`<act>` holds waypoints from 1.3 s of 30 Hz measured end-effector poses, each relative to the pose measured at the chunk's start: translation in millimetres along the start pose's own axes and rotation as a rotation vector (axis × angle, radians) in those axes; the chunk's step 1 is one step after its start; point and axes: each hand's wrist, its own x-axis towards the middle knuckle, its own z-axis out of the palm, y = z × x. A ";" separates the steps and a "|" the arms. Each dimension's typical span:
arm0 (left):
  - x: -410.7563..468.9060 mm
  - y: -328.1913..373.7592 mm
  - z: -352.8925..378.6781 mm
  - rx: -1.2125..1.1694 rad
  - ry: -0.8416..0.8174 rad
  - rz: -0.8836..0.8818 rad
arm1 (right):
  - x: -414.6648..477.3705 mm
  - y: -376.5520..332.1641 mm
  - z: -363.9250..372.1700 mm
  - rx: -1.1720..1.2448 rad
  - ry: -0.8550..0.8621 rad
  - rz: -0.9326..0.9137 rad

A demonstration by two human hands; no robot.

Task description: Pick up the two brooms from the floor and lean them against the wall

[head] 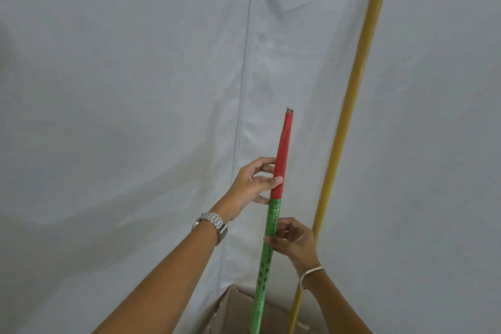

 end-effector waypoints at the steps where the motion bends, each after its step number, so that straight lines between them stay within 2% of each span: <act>1: 4.0 -16.1 -9.2 0.001 0.016 -0.017 | 9.5 16.3 6.2 -0.011 -0.004 0.011; 9: 24.1 -130.3 -48.0 0.009 0.051 -0.093 | 65.4 136.5 28.2 -0.048 0.022 0.070; 15: 38.3 -182.1 -66.5 0.067 0.081 -0.092 | 98.4 184.1 32.5 -0.152 0.005 0.076; 28: 63.6 -229.1 -80.3 0.142 0.326 0.073 | 137.0 229.7 36.3 -0.145 0.005 0.062; 33: 62.3 -234.1 -76.1 0.333 0.424 0.211 | 139.6 230.4 37.1 -0.137 0.007 0.045; 36: 54.1 -230.6 -72.6 0.448 0.494 0.301 | 137.9 228.9 36.6 -0.238 0.025 0.047; 39: 45.8 -221.5 -70.8 0.472 0.515 0.376 | 128.4 221.7 33.8 -0.514 0.008 0.057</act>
